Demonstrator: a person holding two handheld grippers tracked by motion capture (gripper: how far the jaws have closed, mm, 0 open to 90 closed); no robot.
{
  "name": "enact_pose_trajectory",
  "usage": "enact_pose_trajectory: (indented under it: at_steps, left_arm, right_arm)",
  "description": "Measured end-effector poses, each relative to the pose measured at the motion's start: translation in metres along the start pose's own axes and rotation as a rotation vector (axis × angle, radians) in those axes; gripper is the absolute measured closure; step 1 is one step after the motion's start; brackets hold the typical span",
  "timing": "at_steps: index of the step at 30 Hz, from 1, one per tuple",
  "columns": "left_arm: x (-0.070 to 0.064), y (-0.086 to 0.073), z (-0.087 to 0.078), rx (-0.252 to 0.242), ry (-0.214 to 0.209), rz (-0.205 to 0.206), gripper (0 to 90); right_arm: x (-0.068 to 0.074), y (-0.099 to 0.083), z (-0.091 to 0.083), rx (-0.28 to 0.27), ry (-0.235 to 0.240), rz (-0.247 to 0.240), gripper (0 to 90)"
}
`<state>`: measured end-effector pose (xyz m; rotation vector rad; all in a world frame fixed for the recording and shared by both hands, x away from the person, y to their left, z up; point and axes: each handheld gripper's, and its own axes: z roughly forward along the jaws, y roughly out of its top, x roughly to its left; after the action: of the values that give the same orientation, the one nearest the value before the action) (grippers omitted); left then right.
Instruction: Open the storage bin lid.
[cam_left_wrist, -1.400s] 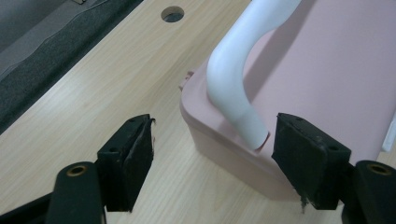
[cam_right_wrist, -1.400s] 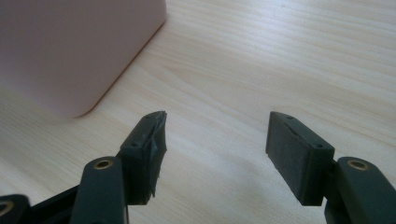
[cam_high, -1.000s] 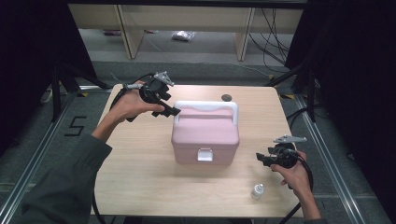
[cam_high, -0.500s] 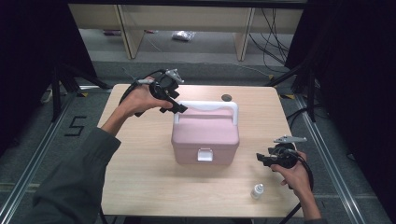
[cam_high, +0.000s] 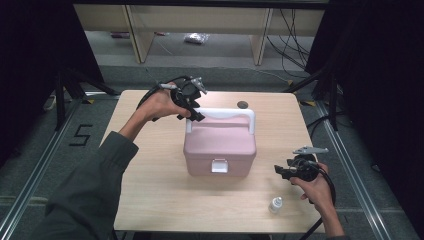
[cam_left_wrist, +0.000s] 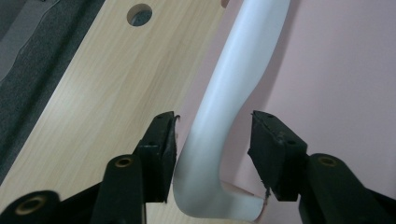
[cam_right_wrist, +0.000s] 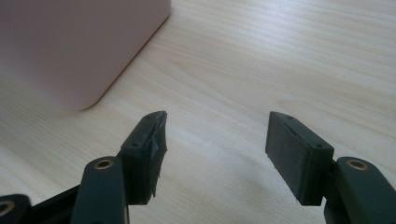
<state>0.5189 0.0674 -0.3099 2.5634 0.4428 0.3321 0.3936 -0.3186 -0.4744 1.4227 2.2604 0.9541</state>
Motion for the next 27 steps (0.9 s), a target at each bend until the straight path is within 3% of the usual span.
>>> enact_pose_trajectory:
  at_steps: [4,7,9,11,18,27]
  left_arm:
    - [0.002,0.002,0.002,0.022,0.004,0.015,56.0]
    - [0.002,0.004,0.002,0.027,0.011,0.019,61.1]
    - [0.003,0.004,0.002,0.05,0.019,0.042,62.5]
    - [0.003,0.004,0.002,0.053,0.019,0.049,64.0]
    - [-0.003,0.008,-0.003,0.084,0.033,0.116,67.0]
    - [-0.006,0.013,-0.013,0.071,0.044,0.155,69.5]
  right_arm:
    - [0.001,0.0,0.001,0.005,0.0,-0.013,39.4]
    - [0.003,0.001,0.001,0.017,0.01,0.012,39.4]
    - [0.003,0.001,0.001,0.018,0.007,0.011,39.4]
    - [0.001,0.0,0.003,-0.005,0.005,-0.03,39.4]
    - [0.001,0.0,0.003,-0.008,0.008,-0.033,39.6]
    - [0.001,0.001,0.001,0.004,0.018,-0.01,40.2]
